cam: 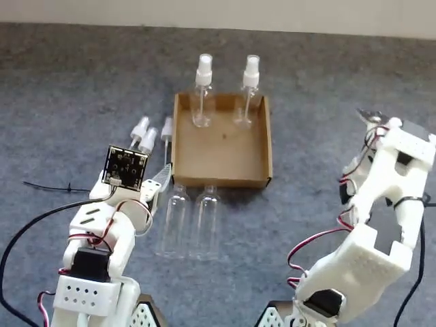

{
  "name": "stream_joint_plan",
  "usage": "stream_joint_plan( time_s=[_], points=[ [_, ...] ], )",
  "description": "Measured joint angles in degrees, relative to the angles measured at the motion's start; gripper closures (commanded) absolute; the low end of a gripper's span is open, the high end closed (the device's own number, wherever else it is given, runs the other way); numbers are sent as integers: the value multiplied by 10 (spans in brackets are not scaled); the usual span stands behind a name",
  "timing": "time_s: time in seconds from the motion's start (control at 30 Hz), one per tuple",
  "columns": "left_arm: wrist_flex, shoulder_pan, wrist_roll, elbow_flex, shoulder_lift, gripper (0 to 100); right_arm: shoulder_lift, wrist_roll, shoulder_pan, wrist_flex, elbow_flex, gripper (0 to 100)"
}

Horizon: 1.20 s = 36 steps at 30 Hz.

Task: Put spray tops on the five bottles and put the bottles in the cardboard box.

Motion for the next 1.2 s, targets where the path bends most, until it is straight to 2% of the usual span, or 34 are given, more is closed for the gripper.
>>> stream_joint_plan(
  time_s=[0.5, 0.83, 1.13, 1.2],
  points=[
    [0, 0, 0, 0, 0, 787, 4, 0, -54, 4, -17, 684],
    [0, 0, 0, 0, 0, 787, 7, 41, -55, -7, -17, 684],
    [0, 0, 0, 0, 0, 787, 72, 51, -55, -15, -17, 686],
    [0, 0, 0, 0, 0, 787, 72, 51, -52, -15, -17, 717]
  ],
)
